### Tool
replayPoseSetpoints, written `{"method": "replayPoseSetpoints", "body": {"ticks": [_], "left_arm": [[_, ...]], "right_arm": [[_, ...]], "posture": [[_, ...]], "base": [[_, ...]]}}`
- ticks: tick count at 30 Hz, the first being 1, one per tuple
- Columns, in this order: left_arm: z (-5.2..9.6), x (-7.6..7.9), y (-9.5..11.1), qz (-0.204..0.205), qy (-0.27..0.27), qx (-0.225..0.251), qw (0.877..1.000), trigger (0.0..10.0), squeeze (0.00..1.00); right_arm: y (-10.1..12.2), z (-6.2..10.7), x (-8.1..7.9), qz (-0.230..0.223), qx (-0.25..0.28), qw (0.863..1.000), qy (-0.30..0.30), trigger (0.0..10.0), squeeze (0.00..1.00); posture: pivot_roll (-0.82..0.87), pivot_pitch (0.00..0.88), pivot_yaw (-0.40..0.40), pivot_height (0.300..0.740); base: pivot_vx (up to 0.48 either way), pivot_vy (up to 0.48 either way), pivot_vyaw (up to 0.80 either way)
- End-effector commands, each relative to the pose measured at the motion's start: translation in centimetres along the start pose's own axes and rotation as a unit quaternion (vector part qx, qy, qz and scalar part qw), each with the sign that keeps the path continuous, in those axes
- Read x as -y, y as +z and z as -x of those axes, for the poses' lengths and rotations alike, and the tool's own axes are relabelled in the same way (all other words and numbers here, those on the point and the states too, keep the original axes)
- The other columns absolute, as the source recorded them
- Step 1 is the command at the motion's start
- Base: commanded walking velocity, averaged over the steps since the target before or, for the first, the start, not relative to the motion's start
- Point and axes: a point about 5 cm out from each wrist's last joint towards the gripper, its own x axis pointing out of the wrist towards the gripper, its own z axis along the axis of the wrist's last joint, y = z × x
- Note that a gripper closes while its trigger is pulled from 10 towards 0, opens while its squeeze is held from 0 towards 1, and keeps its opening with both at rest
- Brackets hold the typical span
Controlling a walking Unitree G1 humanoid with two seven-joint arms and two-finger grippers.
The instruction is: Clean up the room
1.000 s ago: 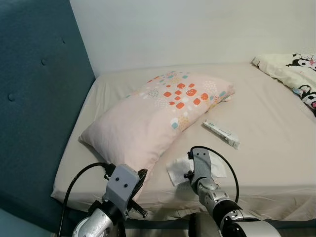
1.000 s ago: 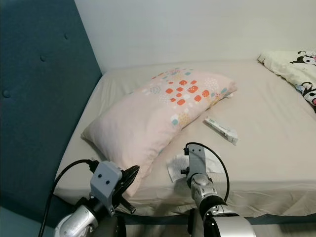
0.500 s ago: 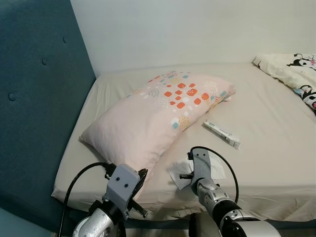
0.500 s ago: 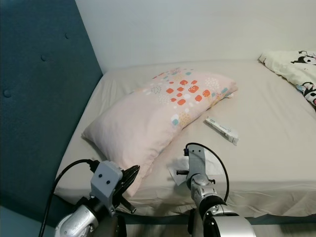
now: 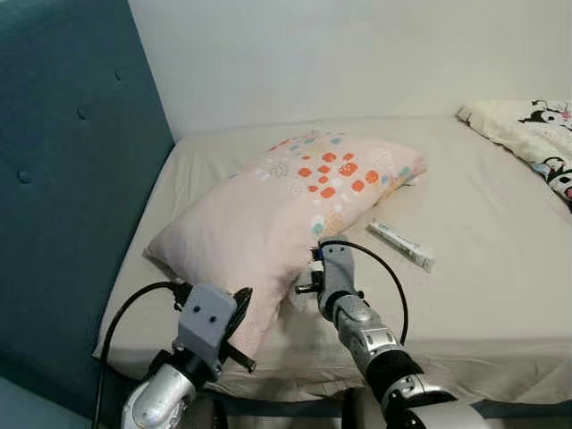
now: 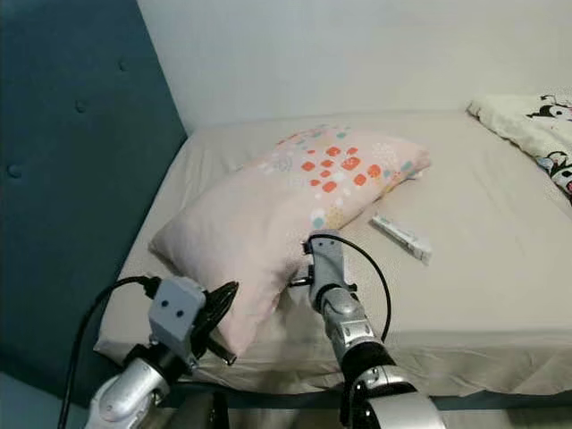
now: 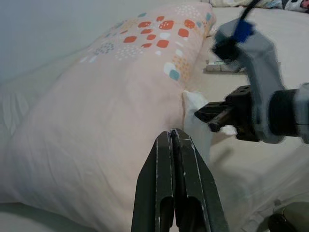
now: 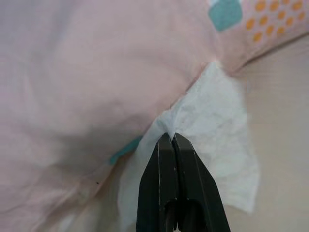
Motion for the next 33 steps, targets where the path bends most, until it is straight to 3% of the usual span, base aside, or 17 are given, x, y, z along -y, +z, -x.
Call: {"method": "replayPoseSetpoints", "body": {"ticks": [1,5,6,7,9,10,13,21,33], "left_arm": [[0.1,-0.2,-0.3,0.003,0.006,-0.001,1.000,10.0,0.00],[-0.2,-0.7,-0.5,0.012,0.029,-0.001,1.000,10.0,0.00],[-0.3,-1.2,-0.8,0.019,0.058,-0.008,0.998,10.0,0.00],[-0.4,-1.6,-1.4,0.037,0.092,-0.025,0.995,10.0,0.00],[-0.4,-1.6,-1.4,0.037,0.092,-0.025,0.995,10.0,0.00],[-0.4,-1.9,-1.9,0.050,0.114,-0.039,0.991,10.0,0.00],[-0.7,-2.5,-2.6,0.054,0.175,-0.053,0.982,10.0,0.00],[-0.9,-2.7,-2.3,0.057,0.206,-0.039,0.976,10.0,0.00],[-0.9,-2.9,-2.2,0.042,0.230,-0.031,0.972,10.0,0.00]], "right_arm": [[-0.2,0.2,0.0,0.012,-0.002,1.000,0.003,0.0,0.00],[0.3,0.4,0.0,0.025,0.020,0.999,0.009,0.0,0.00],[0.7,0.7,-0.2,0.026,0.043,0.999,0.017,0.0,0.00],[1.0,0.9,-0.3,0.029,0.058,0.998,0.017,8.4,0.00],[1.0,0.9,-0.3,0.029,0.058,0.998,0.017,8.4,0.00],[1.1,1.0,-0.3,0.031,0.067,0.997,0.016,10.0,0.00],[1.2,1.9,-0.4,0.064,0.103,0.993,0.010,10.0,0.00],[0.9,3.2,-0.1,0.114,0.132,0.985,0.006,10.0,0.00],[-0.1,3.7,0.2,0.113,0.118,0.987,0.001,10.0,0.00]], "posture": [[0.01,0.055,0.011,0.594],[0.00,0.033,0.017,0.594],[0.00,0.018,0.021,0.594],[-0.01,0.014,0.023,0.594],[-0.01,0.014,0.023,0.594],[-0.01,0.010,0.024,0.594],[-0.02,0.000,0.020,0.594],[-0.02,0.000,0.020,0.594],[-0.01,0.000,0.012,0.634]], "base": [[0.000,0.000,0.00],[0.000,0.000,0.00],[0.000,0.000,0.00],[0.000,0.000,0.00],[0.000,0.000,0.00],[0.000,0.000,0.00],[0.000,0.000,0.00],[0.000,0.000,0.00],[0.000,0.000,0.00]]}}
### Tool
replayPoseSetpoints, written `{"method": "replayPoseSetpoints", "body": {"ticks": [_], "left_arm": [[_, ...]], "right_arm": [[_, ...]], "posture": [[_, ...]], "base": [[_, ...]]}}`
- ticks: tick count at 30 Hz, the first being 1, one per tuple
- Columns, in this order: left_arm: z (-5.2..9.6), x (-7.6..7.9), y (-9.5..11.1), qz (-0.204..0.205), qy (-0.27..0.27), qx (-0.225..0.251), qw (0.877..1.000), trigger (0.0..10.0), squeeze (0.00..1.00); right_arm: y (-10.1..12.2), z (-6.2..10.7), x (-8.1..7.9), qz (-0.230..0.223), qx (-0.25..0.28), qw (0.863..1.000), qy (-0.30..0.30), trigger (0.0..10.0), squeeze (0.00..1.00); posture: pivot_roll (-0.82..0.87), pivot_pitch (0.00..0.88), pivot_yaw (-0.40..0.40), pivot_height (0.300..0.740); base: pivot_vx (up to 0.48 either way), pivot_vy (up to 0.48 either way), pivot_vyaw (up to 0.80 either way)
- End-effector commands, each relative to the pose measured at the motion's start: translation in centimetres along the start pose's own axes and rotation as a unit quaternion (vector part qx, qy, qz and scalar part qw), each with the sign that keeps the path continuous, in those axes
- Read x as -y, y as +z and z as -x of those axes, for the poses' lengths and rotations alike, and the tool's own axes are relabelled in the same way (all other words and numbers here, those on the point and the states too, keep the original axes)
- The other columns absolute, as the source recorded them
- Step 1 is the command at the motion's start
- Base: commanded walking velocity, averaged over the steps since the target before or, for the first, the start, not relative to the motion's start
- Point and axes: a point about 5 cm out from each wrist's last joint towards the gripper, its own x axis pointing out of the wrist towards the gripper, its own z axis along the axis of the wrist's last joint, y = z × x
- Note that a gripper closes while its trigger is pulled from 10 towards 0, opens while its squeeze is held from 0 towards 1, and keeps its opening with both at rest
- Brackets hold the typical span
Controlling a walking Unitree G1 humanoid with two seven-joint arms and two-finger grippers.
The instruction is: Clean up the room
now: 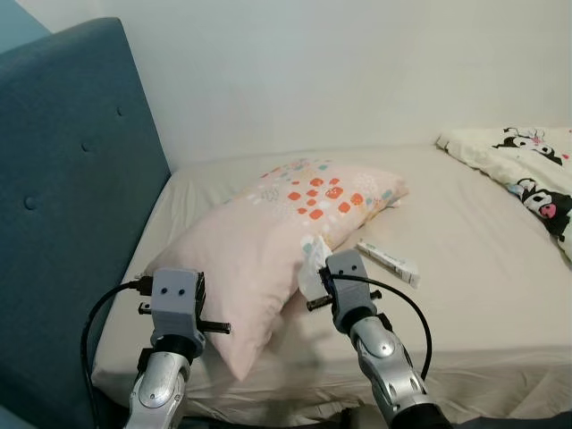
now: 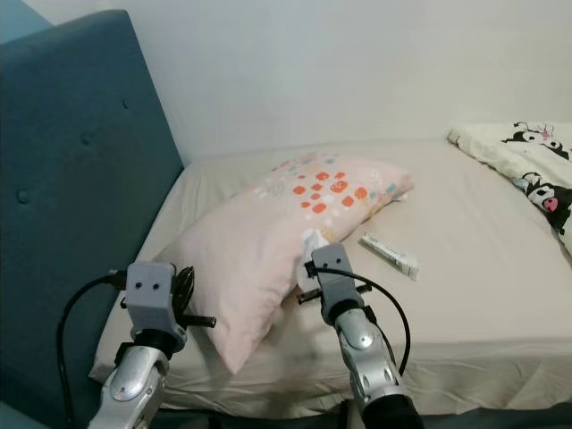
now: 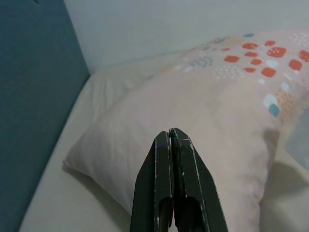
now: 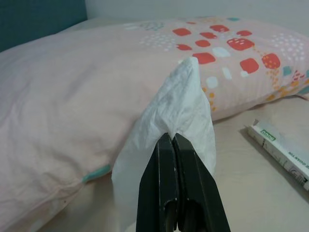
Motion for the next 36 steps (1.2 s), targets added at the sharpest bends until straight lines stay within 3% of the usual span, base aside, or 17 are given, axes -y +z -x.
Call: {"method": "replayPoseSetpoints", "body": {"ticks": [1,18,36], "left_arm": [[0.0,0.0,-0.1,-0.004,0.002,0.002,1.000,10.0,0.00],[0.0,0.5,-0.2,-0.017,-0.017,0.007,1.000,10.0,0.00],[0.2,0.2,-0.1,-0.014,-0.006,0.014,1.000,10.0,0.00]], "right_arm": [[0.5,0.0,-0.3,0.010,0.008,1.000,0.006,10.0,0.00],[0.7,0.1,-0.8,0.018,0.012,1.000,0.018,10.0,0.00],[1.1,-0.1,-1.5,0.009,0.018,0.999,0.045,10.0,0.00]], "posture": [[-0.01,0.000,0.012,0.639],[-0.01,0.000,0.006,0.724],[-0.01,0.000,0.000,0.740]], "base": [[0.000,0.000,0.00],[0.000,0.000,0.00],[0.000,0.000,0.00]]}}
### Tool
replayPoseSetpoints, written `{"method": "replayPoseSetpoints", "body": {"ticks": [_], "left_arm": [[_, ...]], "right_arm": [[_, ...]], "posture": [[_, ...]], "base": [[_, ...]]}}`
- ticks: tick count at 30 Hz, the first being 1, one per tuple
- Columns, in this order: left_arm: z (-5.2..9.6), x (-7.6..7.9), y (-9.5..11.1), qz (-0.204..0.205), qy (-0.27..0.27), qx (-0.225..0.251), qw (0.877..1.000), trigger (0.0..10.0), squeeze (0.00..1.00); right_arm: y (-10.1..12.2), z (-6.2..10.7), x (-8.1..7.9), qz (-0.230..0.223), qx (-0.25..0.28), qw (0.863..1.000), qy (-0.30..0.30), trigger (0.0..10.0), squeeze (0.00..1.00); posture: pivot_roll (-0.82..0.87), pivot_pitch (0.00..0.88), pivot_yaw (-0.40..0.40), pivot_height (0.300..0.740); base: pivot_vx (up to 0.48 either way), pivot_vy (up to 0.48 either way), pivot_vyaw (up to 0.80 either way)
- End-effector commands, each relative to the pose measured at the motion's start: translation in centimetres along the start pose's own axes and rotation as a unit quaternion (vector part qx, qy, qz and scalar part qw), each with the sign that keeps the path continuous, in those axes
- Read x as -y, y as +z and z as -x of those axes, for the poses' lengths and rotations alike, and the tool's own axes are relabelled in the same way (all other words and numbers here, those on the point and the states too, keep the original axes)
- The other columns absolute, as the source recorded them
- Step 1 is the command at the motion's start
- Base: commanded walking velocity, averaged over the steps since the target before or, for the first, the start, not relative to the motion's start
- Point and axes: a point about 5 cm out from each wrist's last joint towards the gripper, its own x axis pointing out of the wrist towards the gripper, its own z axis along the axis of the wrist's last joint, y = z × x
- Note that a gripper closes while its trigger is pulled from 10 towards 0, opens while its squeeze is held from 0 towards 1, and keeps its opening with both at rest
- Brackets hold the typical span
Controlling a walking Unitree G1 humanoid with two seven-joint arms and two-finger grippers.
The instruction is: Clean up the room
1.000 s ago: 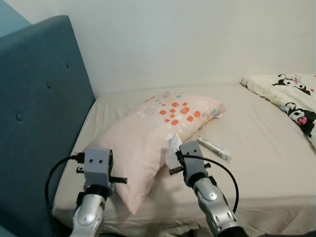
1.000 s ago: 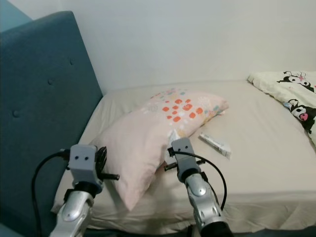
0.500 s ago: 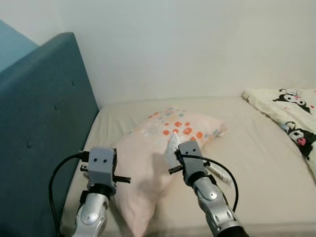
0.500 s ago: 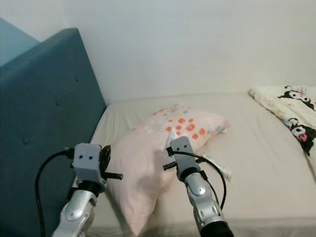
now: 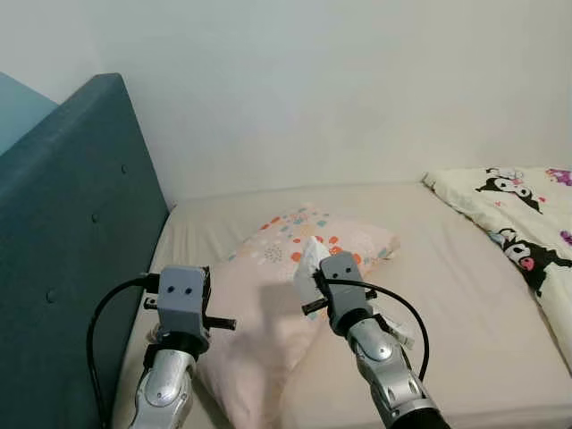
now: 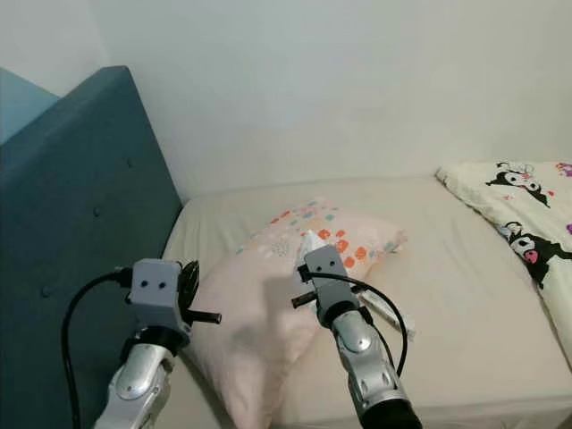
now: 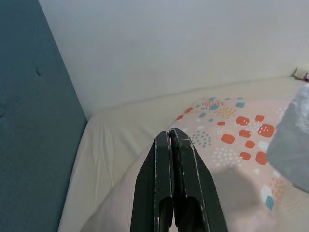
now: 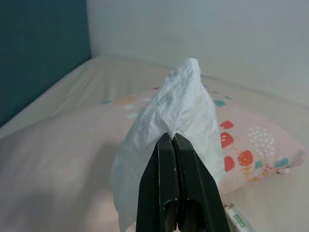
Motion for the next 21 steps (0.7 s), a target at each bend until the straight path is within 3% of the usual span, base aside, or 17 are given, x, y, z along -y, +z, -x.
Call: {"method": "replayPoseSetpoints", "body": {"ticks": [1,6,21], "left_arm": [[0.27,-0.34,-0.55,-0.007,0.005,-0.009,1.000,10.0,0.00],[0.21,-0.40,-0.53,-0.007,0.006,-0.008,1.000,10.0,0.00],[0.26,-0.32,-0.59,-0.008,0.006,-0.009,1.000,10.0,0.00]], "right_arm": [[0.17,-0.11,-0.49,-0.005,0.003,1.000,0.010,10.0,0.00],[0.13,-0.15,-0.52,-0.019,0.000,1.000,0.008,10.0,0.00],[-0.04,-0.07,-0.66,-0.024,-0.004,1.000,0.015,10.0,0.00]], "posture": [[-0.01,0.000,-0.001,0.740],[-0.01,0.000,-0.003,0.740],[-0.01,0.000,-0.005,0.740]], "base": [[0.000,0.000,0.00],[0.000,0.000,0.00],[0.000,0.000,-0.77]]}}
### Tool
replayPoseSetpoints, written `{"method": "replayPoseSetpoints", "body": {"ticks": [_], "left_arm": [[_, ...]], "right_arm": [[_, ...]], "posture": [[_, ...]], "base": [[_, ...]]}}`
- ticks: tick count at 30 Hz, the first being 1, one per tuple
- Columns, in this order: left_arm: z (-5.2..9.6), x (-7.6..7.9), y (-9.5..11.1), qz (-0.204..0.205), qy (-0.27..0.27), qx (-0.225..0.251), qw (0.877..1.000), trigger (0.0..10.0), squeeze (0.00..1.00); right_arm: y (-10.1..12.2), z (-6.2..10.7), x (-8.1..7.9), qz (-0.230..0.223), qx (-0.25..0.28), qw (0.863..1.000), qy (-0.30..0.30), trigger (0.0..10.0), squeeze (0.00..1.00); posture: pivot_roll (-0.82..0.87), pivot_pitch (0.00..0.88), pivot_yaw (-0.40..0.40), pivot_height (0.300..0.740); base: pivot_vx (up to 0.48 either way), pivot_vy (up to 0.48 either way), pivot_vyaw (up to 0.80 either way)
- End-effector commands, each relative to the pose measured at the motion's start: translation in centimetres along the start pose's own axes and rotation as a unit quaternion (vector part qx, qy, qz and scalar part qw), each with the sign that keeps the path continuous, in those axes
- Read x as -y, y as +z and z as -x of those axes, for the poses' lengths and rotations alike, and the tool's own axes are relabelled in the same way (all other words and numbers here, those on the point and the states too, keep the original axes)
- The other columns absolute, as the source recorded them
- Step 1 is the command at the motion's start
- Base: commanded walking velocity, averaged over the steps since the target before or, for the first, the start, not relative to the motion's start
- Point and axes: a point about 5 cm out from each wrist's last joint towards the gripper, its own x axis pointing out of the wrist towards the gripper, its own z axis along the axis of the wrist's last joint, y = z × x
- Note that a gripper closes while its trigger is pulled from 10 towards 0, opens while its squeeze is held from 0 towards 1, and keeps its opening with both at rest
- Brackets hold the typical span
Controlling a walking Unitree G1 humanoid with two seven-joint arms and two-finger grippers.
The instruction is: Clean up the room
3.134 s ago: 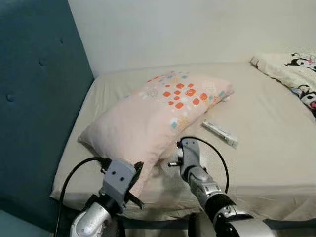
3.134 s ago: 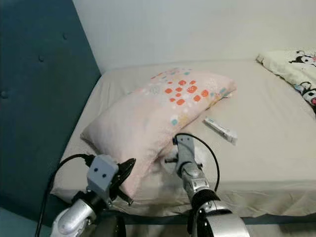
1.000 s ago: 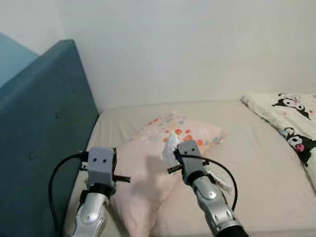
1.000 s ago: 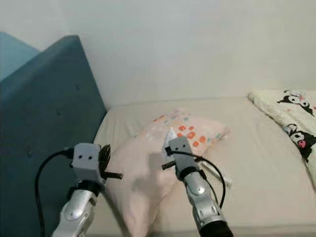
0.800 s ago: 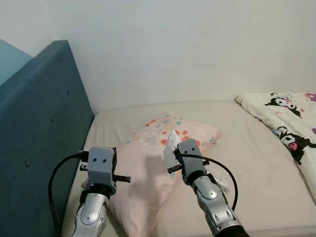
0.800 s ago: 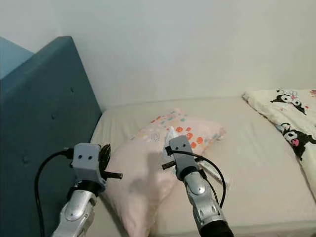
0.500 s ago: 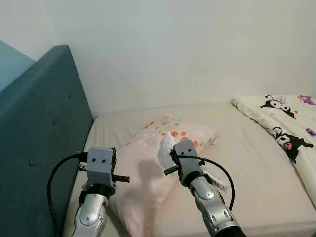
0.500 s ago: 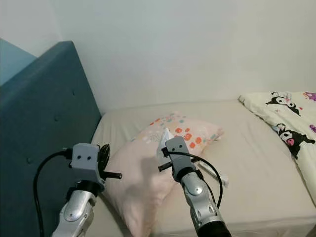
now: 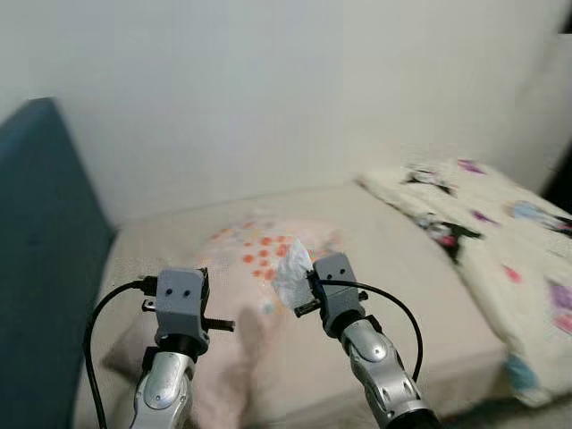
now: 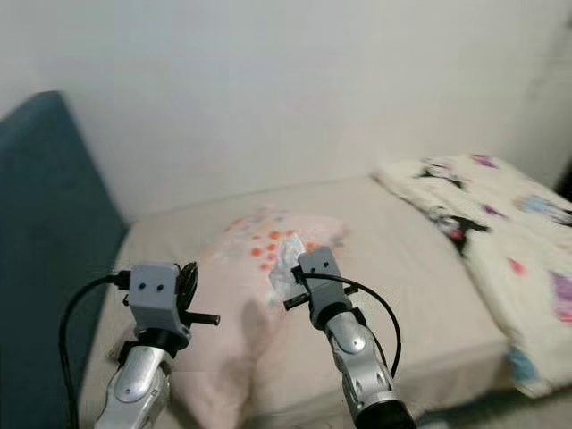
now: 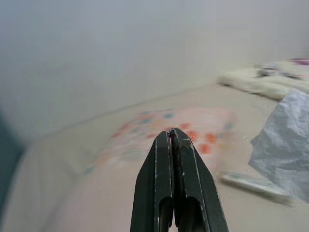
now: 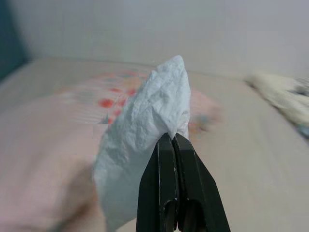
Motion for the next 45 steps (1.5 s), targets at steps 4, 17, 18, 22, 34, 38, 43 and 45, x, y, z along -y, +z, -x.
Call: {"method": "replayPoseSetpoints", "body": {"ticks": [4,17,18,22,34,38,43,45], "left_arm": [[0.18,-0.32,-0.57,-0.009,0.004,-0.011,1.000,10.0,0.00],[0.32,-0.41,-0.58,-0.008,0.009,-0.010,1.000,10.0,0.00],[0.32,-0.41,-0.58,-0.008,0.009,-0.010,1.000,10.0,0.00],[0.34,-0.44,-0.57,-0.009,0.009,-0.010,1.000,10.0,0.00],[0.40,-0.48,-0.64,-0.009,0.012,-0.009,1.000,10.0,0.00],[0.41,-0.48,-0.70,-0.009,0.013,-0.010,1.000,10.0,0.00],[0.51,-0.43,-0.77,-0.009,0.012,-0.012,1.000,10.0,0.00],[0.52,-0.43,-0.78,-0.009,0.012,-0.013,1.000,10.0,0.00]], "right_arm": [[-0.25,0.01,-0.38,-0.007,-0.010,1.000,0.006,10.0,0.00],[-0.30,-0.08,-0.41,-0.004,-0.014,1.000,0.011,10.0,0.00],[-0.30,-0.08,-0.41,-0.004,-0.014,1.000,0.011,10.0,0.00],[-0.28,-0.12,-0.41,-0.004,-0.015,1.000,0.012,10.0,0.00],[-0.32,-0.22,-0.64,-0.001,-0.017,1.000,0.021,10.0,0.00],[-0.32,-0.27,-0.64,-0.001,-0.018,1.000,0.022,10.0,0.00],[-0.34,-0.26,-0.71,0.000,-0.019,1.000,0.024,10.0,0.00],[-0.37,-0.25,-0.79,0.000,-0.019,1.000,0.025,10.0,0.00]], "posture": [[-0.01,0.000,-0.006,0.740],[-0.01,0.000,-0.017,0.740],[-0.01,0.000,-0.017,0.740],[0.00,0.000,-0.019,0.740],[0.00,0.000,-0.029,0.740],[0.00,0.000,-0.029,0.740],[0.00,0.000,-0.030,0.740],[0.00,0.000,-0.029,0.740]], "base": [[0.000,0.000,-0.80],[0.000,0.000,-0.80],[0.000,0.000,-0.80],[0.000,0.000,-0.80],[0.000,0.000,-0.80],[0.000,0.000,-0.80],[0.000,0.000,-0.80],[0.000,0.000,-0.80]]}}
